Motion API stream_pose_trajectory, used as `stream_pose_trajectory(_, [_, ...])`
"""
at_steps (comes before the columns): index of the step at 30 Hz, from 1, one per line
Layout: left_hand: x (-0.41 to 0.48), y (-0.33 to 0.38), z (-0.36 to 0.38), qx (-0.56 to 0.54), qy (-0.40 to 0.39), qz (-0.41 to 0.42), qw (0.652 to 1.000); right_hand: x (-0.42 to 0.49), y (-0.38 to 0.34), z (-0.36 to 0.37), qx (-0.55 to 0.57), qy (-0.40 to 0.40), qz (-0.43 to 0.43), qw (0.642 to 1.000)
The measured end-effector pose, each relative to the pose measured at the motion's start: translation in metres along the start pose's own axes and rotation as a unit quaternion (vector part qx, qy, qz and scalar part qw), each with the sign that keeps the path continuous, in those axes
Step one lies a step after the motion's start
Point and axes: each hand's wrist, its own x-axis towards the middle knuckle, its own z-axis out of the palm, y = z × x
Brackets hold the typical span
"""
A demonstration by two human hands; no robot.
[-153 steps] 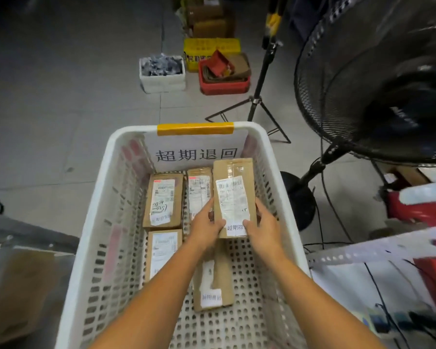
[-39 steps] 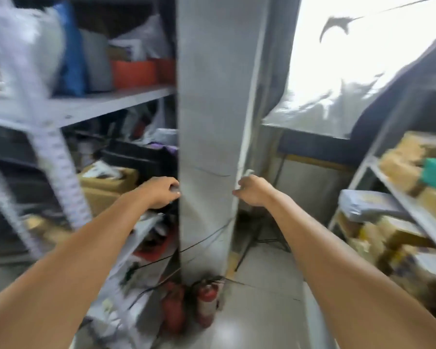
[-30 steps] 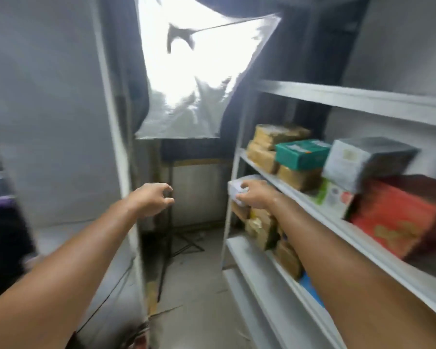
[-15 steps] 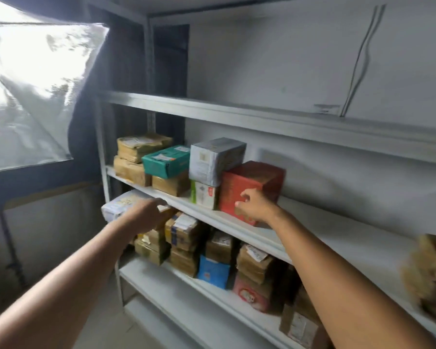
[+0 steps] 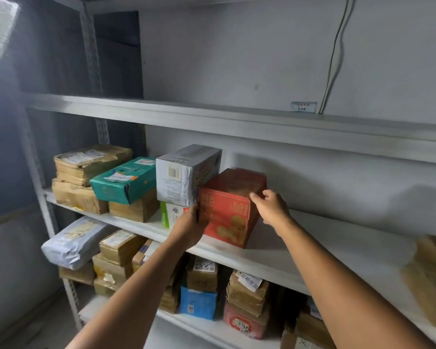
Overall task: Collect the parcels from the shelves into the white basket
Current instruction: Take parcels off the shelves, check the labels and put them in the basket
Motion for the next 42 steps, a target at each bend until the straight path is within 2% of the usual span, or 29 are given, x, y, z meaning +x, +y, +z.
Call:
stream_pose_trajectory(5, [0.033,0.002,0.019,-0.070,0.005,-0.018,0.997,0.022,-0.001,0.026,0.116,-0.007,0.092,0.989])
stream_pose_trajectory(8, [0.045,0.001,0.021,-0.092,0.009,-0.043,0.995,0.025,0.002,0.036,0.169,-0.004,0.116,0.979])
stream_pose_trajectory(13, [0.051,-0.001,0.024,-0.145,0.021,-0.035,0.989,0.019,0.011,0.025,0.199,-0.025,0.102,0.974])
stream_pose_trajectory(17, [0.036,0.012,0.034,-0.241,-0.003,-0.021,0.970,-0.002,0.031,0.004,0.194,-0.054,0.044,0.979])
stream_pose_trajectory(23, [0.011,0.036,0.045,-0.224,-0.051,0.036,0.973,-0.033,0.065,-0.025,0.123,-0.006,-0.015,0.992])
stream_pose_trajectory(25, [0.002,0.043,0.047,-0.281,-0.076,0.034,0.956,-0.041,0.070,-0.035,0.125,0.013,-0.029,0.992])
stream_pose_trajectory(28, [-0.009,0.054,0.048,-0.391,-0.124,0.027,0.912,-0.055,0.073,-0.050,0.128,0.058,-0.049,0.989])
stream_pose_trajectory(31, [-0.018,0.067,0.045,-0.447,-0.155,0.031,0.880,-0.067,0.075,-0.061,0.124,0.100,-0.054,0.986])
stream_pose_trajectory(42, [-0.049,0.107,0.033,-0.476,-0.206,0.095,0.850,-0.077,0.069,-0.110,0.240,0.068,-0.024,0.968])
